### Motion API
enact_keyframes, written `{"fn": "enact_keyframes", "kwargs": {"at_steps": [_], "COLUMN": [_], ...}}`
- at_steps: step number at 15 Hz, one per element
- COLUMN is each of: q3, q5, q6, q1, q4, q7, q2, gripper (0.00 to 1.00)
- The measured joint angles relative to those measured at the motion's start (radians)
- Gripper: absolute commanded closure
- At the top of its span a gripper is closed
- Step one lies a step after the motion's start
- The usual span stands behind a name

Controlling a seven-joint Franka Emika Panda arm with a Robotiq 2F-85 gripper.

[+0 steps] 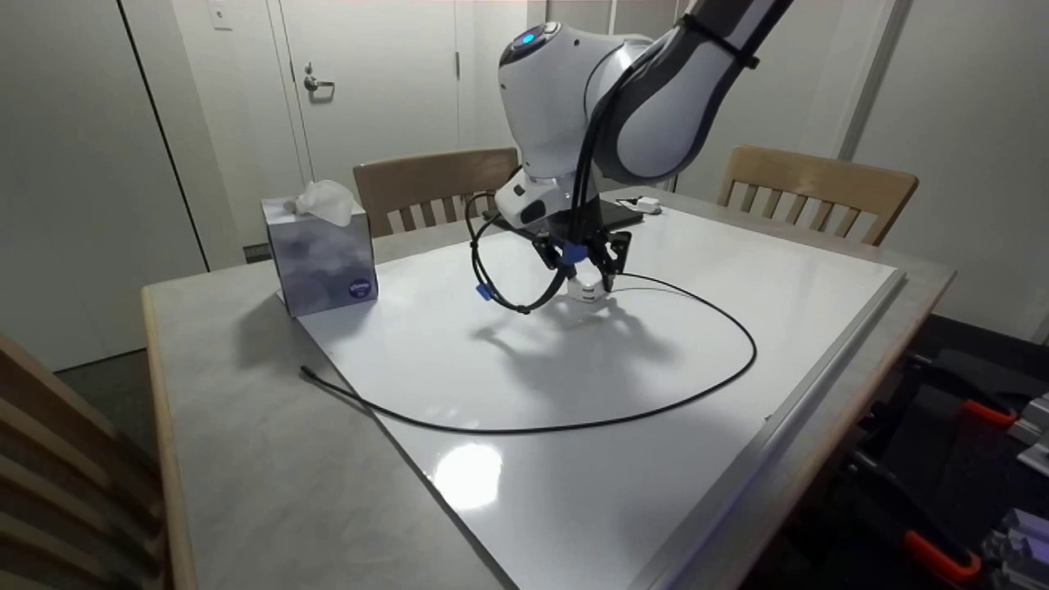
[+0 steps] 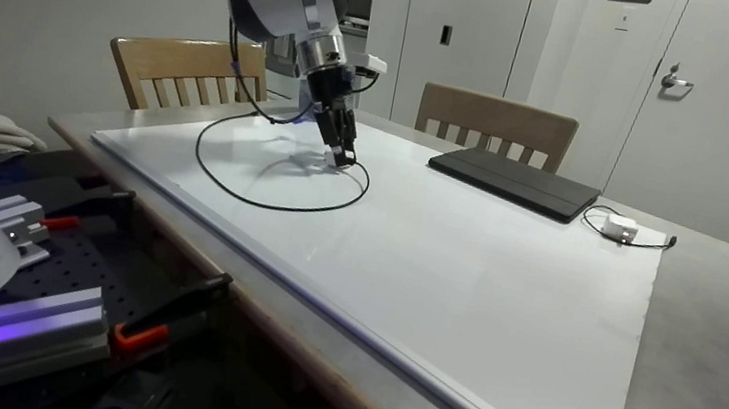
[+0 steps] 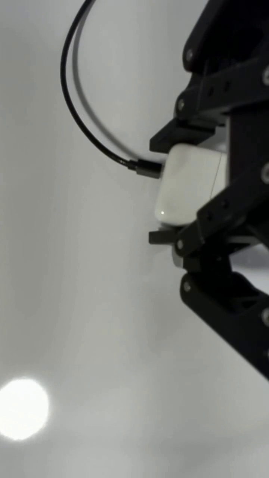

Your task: Form a loose circle using the cable

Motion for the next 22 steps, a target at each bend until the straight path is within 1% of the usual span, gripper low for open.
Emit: {"fn": "enact_keyframes", "kwargs": {"at_steps": [1, 4, 5, 8, 10, 14, 18, 20, 21, 22], "q3": [0.011, 0.017, 0.015, 0.018, 0.037, 0.084, 0.091, 0.09, 0.089, 0.088], "q5": [-0.025, -0.027, -0.027, -0.027, -0.027, -0.027, -0.027, -0.033, -0.039, -0.042], "q6": [0.007, 0.005, 0.005, 0.004, 0.004, 0.018, 0.094, 0.136, 0.157, 0.18], "q1": [0.009, 0.015, 0.012, 0.009, 0.009, 0.009, -0.019, -0.034, -0.04, -0.047], "q4": [-0.016, -0.021, -0.02, -0.019, -0.019, -0.023, -0.048, -0.063, -0.071, -0.078], "q7": [-0.009, 0.0, 0.0, -0.013, -0.066, -0.211, -0.383, -0.469, -0.51, -0.552], "q2": [-0.008, -0.011, -0.011, -0.01, -0.01, -0.011, -0.021, -0.027, -0.03, -0.031], "gripper": [0.46, 0.46, 0.71, 0.71, 0.71, 0.71, 0.71, 0.21, 0.19, 0.14]}}
